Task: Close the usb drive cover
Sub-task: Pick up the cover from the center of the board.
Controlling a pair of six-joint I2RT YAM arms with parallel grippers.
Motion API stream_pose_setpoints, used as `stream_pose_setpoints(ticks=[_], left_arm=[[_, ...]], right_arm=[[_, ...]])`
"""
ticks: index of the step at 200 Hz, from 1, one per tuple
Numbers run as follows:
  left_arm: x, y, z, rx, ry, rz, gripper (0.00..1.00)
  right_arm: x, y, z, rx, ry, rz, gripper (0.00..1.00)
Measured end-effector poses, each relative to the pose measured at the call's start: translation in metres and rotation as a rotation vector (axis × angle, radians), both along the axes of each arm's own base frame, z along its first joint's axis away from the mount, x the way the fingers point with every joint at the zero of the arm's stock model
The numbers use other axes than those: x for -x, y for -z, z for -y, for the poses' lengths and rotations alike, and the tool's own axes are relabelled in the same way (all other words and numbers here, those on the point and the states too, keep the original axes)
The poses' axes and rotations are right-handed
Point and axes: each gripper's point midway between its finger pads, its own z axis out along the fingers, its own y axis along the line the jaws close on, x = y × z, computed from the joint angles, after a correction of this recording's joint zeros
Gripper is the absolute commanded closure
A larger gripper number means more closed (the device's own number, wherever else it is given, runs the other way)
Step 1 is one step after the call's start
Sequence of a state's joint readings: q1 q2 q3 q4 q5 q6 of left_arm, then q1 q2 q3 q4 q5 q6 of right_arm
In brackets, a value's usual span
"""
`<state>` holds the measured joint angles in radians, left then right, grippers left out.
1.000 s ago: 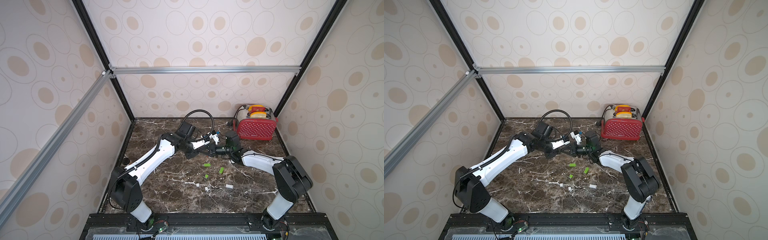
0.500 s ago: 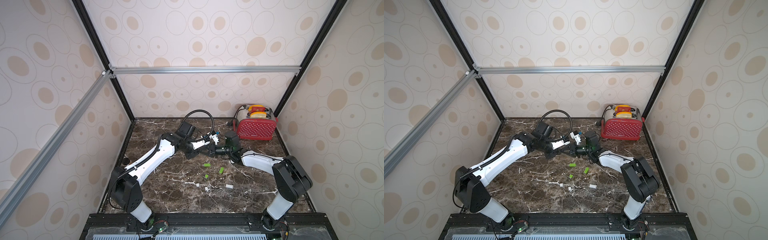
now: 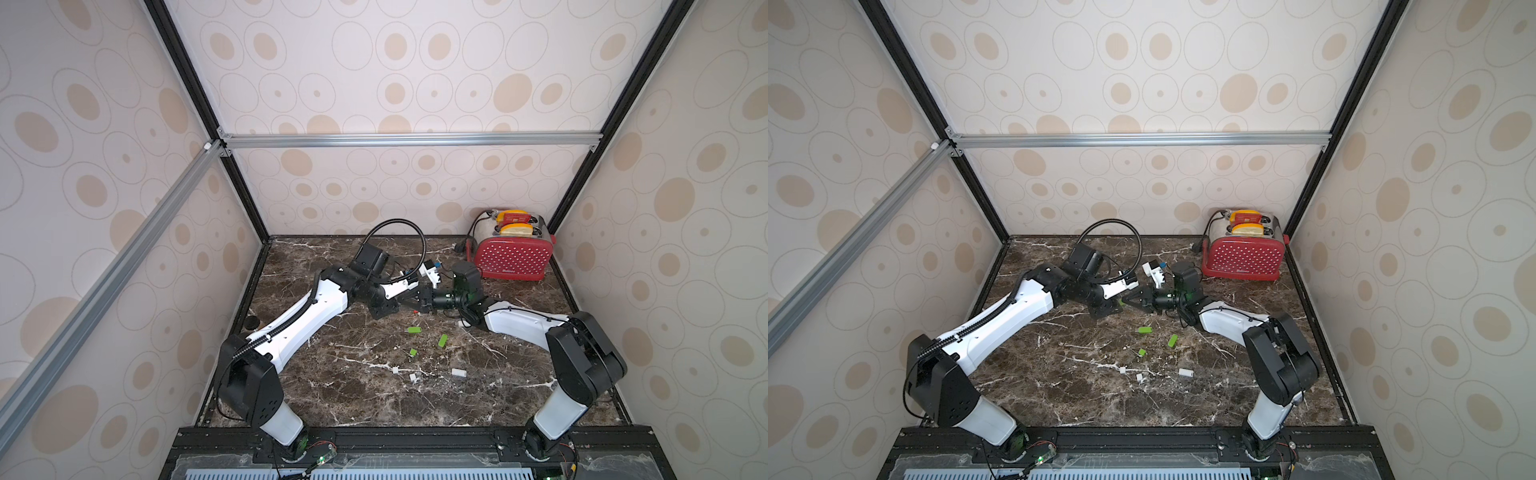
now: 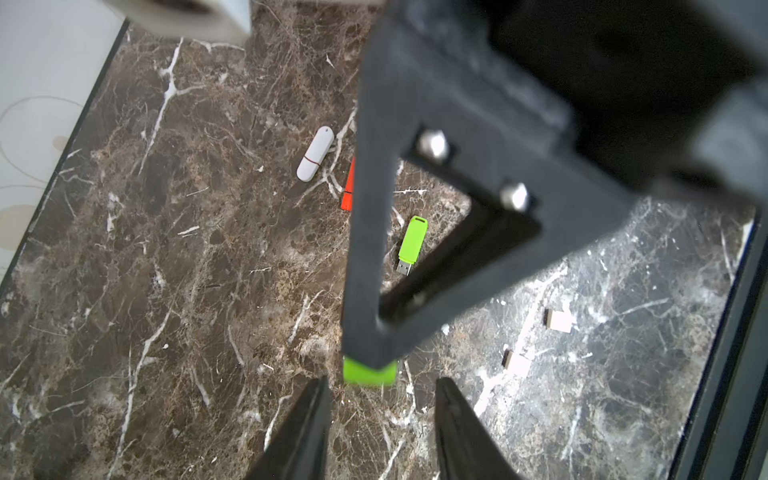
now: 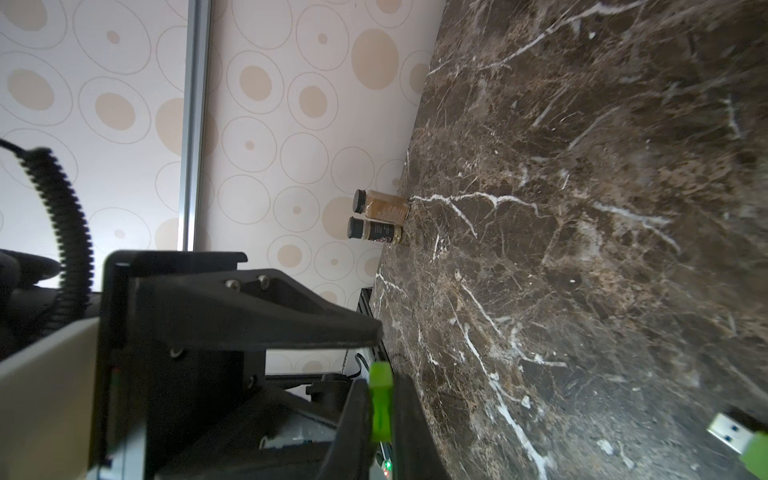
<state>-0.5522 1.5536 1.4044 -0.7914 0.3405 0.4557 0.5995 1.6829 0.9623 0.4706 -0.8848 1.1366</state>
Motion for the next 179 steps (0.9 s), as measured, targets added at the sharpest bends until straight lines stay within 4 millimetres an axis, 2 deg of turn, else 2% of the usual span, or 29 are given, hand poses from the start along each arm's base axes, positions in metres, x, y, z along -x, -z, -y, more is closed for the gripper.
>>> stream_pose_setpoints(ticks=[24,40,70,91,104,146,179], left_arm=[[-0.004,-0.012,-0.019,0.126,-0.097,-0.083,0.48],[-0.008,-0.021,-0.025,0.252,-0.178,-0.161,0.49],[-0.028,-0.029,-0.025,0.616,-0.372,-0.39,0.51],[-0.039,-0.026,-0.024,0.782,-0.46,-0.549,0.51],[-0.044,-0.03,-0.021,0.839,-0.479,-0.607,0.52],[-0.05,-0.061,-0.011,0.964,-0.431,-0.662,0.59],[-0.049,-0.068,-0.005,0.989,-0.392,-0.691,0.6]], right_arm=[[-0.013,-0.01,0.014,-0.024,0.051,0.031,0.97],[-0.019,-0.018,0.017,-0.049,0.077,0.058,0.97],[-0.026,-0.037,0.016,-0.122,0.116,0.071,0.99],[-0.029,-0.05,0.015,-0.173,0.13,0.074,1.0],[-0.03,-0.054,0.014,-0.189,0.135,0.072,1.0],[-0.027,-0.055,0.003,-0.208,0.12,0.048,1.0],[-0.028,-0.051,-0.009,-0.22,0.102,0.022,1.0]])
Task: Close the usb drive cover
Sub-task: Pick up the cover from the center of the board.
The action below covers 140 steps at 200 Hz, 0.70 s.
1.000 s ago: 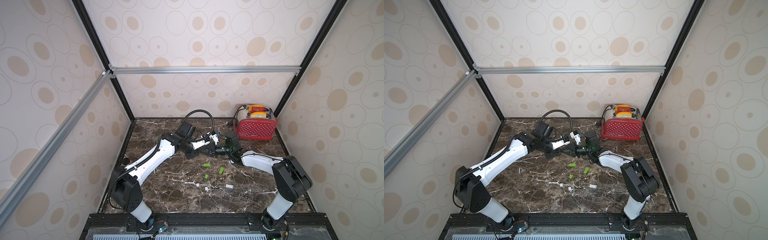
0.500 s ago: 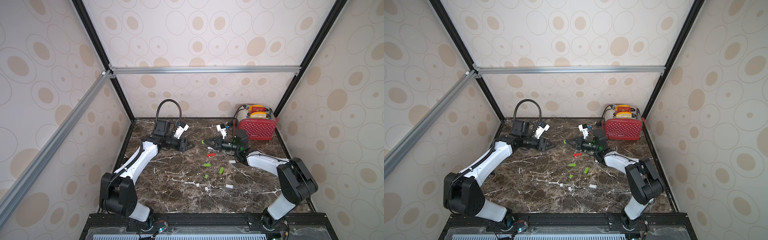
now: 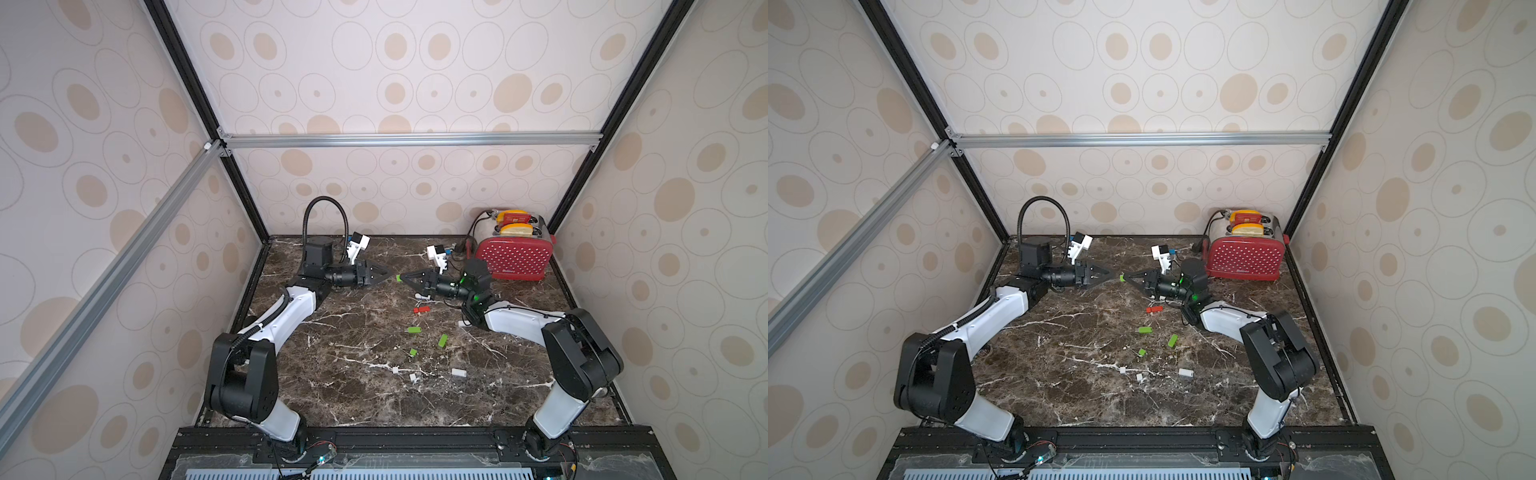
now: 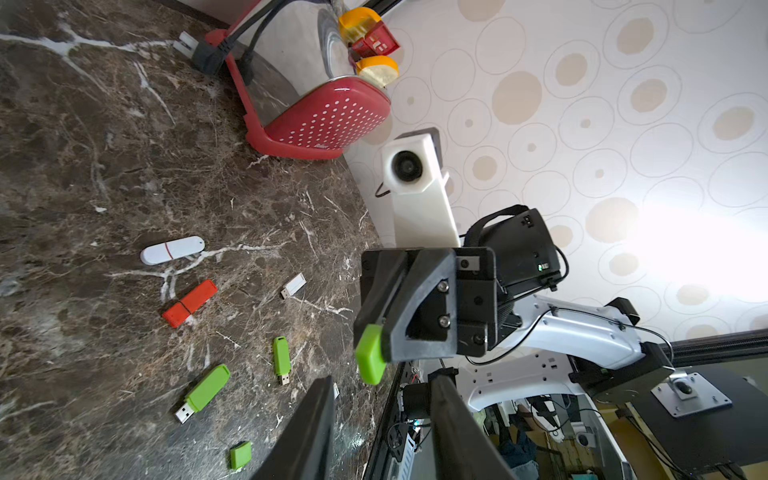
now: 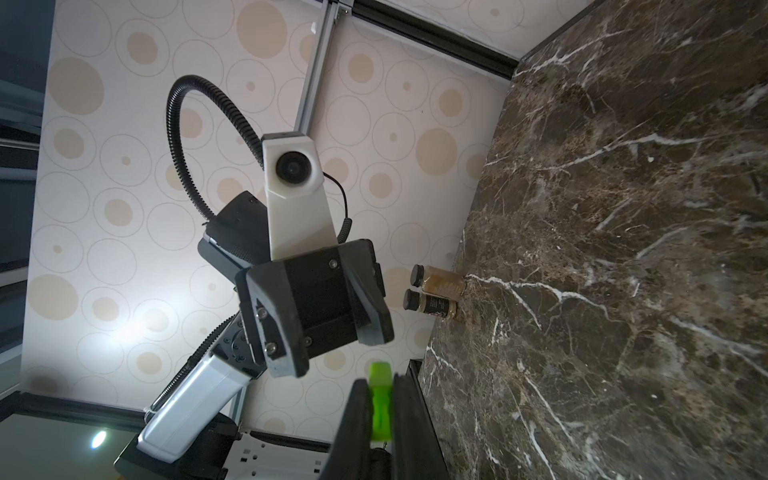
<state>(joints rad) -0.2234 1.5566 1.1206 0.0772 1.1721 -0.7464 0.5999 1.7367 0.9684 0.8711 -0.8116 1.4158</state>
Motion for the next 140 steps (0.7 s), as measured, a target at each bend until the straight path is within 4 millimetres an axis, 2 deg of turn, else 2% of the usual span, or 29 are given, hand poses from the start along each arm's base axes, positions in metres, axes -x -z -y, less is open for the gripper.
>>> stream_pose_setpoints(ticks=[24,73,140], left_arm=[[0.003,0.0,0.004,0.007,0.02,-0.006,0.58],[0.008,0.0,0.009,0.009,0.04,-0.009,0.58],[0.008,0.001,0.012,0.014,0.044,-0.026,0.66]], right_arm=[[0.001,0.0,-0.004,-0.005,-0.008,-0.012,1.0],[0.0,-0.014,-0.006,-0.037,-0.011,0.01,1.0],[0.002,-0.011,-0.012,-0.039,-0.025,0.001,1.0]])
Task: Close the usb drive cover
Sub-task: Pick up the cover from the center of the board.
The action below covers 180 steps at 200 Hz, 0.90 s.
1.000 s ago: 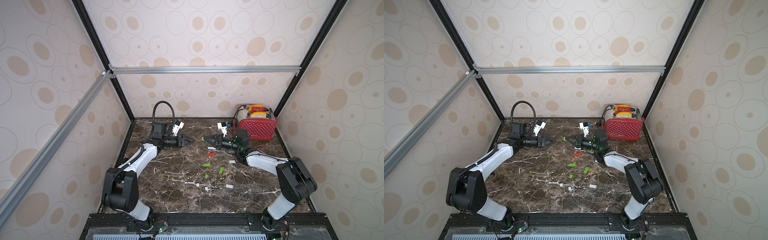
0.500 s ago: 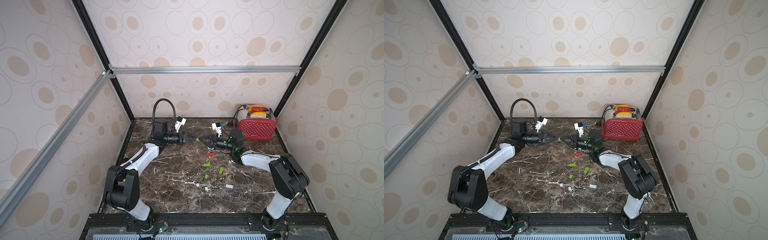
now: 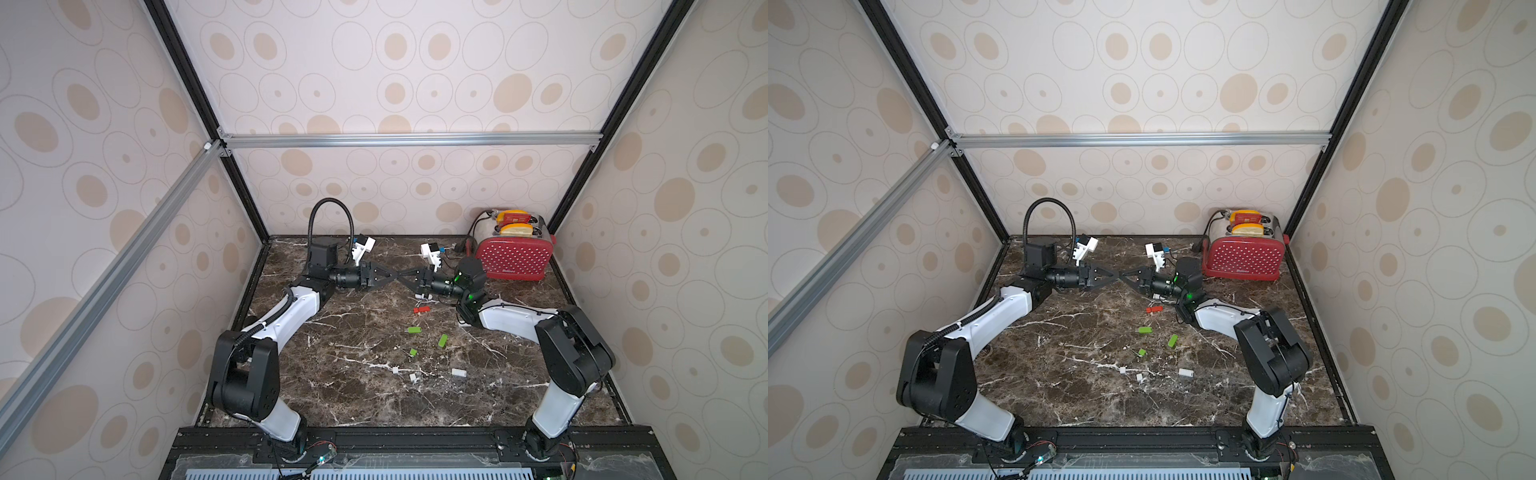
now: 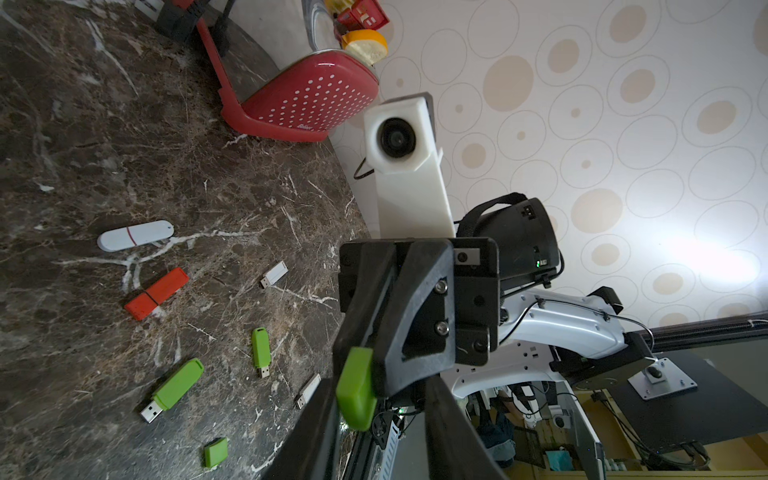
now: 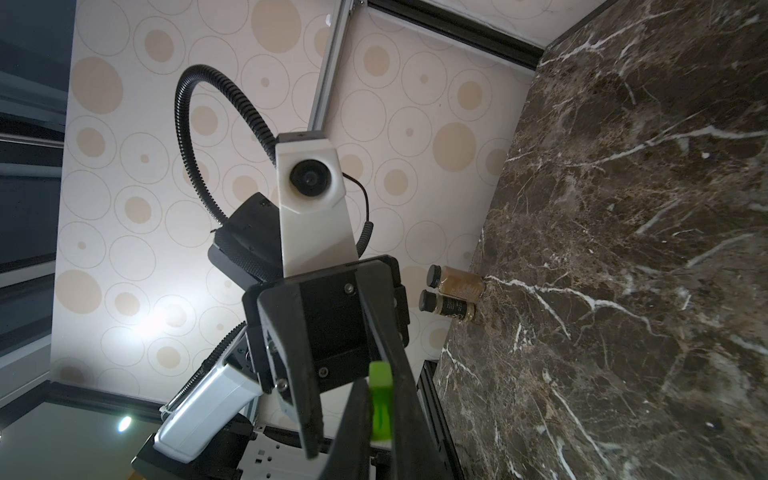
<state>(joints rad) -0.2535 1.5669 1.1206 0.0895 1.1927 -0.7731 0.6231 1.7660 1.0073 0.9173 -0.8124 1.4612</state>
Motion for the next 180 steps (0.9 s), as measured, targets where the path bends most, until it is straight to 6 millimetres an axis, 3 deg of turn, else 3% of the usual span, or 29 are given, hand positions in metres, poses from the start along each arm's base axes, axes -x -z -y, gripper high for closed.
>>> stream_pose_setpoints(ticks=[180], left_arm=[[-0.0054,-0.0005,-0.0043,-0.003,-0.022,-0.001,0.79]], right_arm=[[-0.0011,-0.0031,-0.0007,-0.023,0.001,0.003,1.0]])
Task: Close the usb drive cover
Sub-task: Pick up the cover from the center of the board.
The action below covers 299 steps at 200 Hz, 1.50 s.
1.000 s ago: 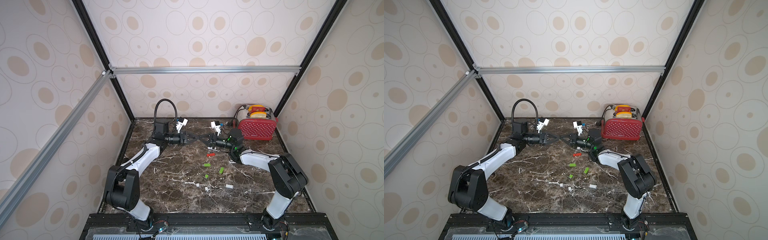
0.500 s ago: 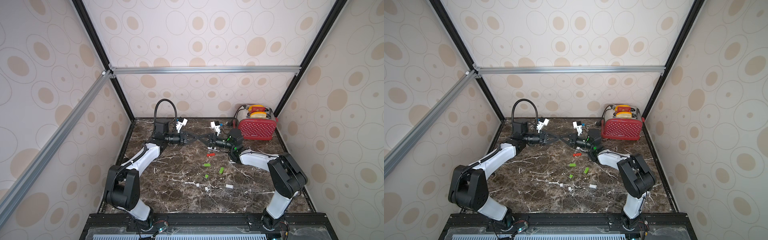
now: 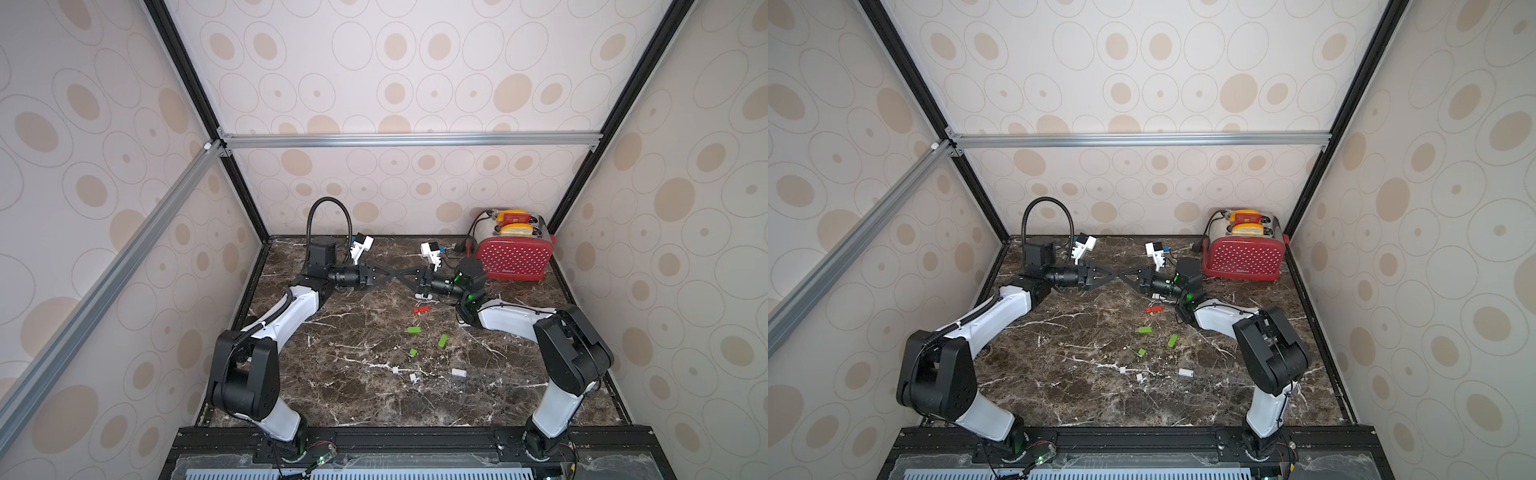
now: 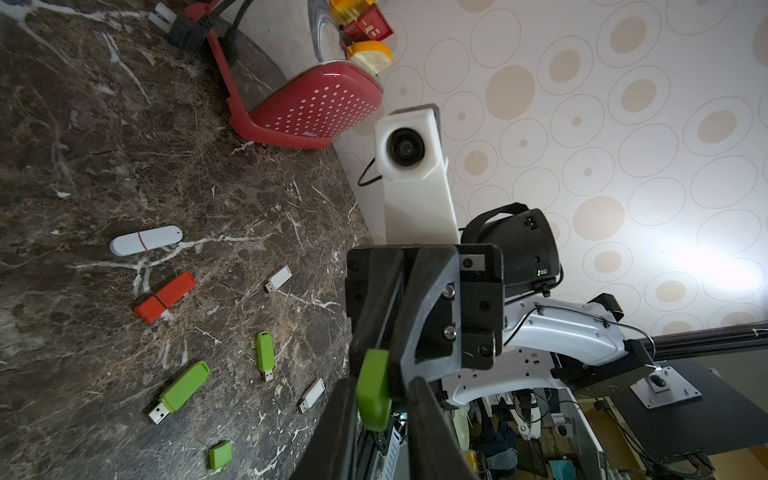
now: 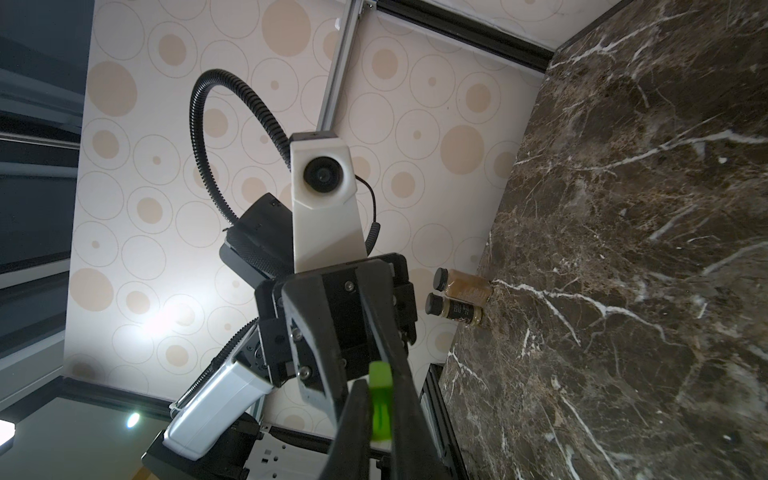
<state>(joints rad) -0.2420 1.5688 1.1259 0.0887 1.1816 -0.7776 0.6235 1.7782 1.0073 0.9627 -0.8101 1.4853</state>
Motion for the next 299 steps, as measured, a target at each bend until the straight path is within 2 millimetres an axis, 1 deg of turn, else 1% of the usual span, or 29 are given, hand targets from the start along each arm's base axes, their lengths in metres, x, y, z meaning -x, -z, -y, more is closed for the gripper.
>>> stream_pose_setpoints(ticks=[38,61,119,134,151,159,182,195,233,248,264,299], left_arm=[[-0.002,0.002,-0.002,0.001,-0.008,-0.019,0.89],[-0.004,0.003,-0.002,0.001,-0.012,-0.024,0.98],[-0.005,0.003,-0.002,-0.001,-0.017,-0.029,0.99],[-0.005,0.004,-0.002,-0.001,-0.018,-0.03,0.99],[-0.004,0.005,-0.003,-0.007,-0.017,-0.03,0.99],[-0.004,0.007,-0.003,-0.013,-0.016,-0.025,0.99],[-0.002,0.013,-0.003,-0.035,-0.012,-0.022,0.99],[-0.001,0.016,-0.004,-0.047,-0.011,-0.021,0.99],[0.005,0.03,-0.007,-0.092,-0.004,-0.033,0.99],[0.01,0.039,-0.008,-0.107,0.001,-0.051,0.99],[0.016,0.048,-0.009,-0.125,0.009,-0.087,0.99],[0.028,0.069,-0.014,-0.16,0.017,-0.158,0.99]], right_arm=[[-0.002,0.001,0.0,-0.002,0.007,-0.001,1.0],[-0.003,0.002,0.001,-0.002,0.009,0.0,1.0],[-0.004,0.002,0.001,-0.002,0.011,0.0,0.99],[-0.004,0.002,0.001,-0.002,0.011,0.0,0.92],[-0.004,0.002,0.001,-0.001,0.011,-0.008,0.74],[-0.003,0.003,0.001,0.002,0.008,-0.012,0.68],[-0.004,0.004,0.003,0.008,0.005,-0.004,0.57],[-0.006,0.006,0.009,0.018,0.015,-0.007,0.53],[-0.014,0.005,0.04,0.073,0.065,0.027,0.46],[-0.013,0.005,0.052,0.123,0.072,0.068,0.41],[-0.01,0.012,0.064,0.229,0.076,0.132,0.33],[-0.011,0.022,0.079,0.51,0.044,0.361,0.31]])
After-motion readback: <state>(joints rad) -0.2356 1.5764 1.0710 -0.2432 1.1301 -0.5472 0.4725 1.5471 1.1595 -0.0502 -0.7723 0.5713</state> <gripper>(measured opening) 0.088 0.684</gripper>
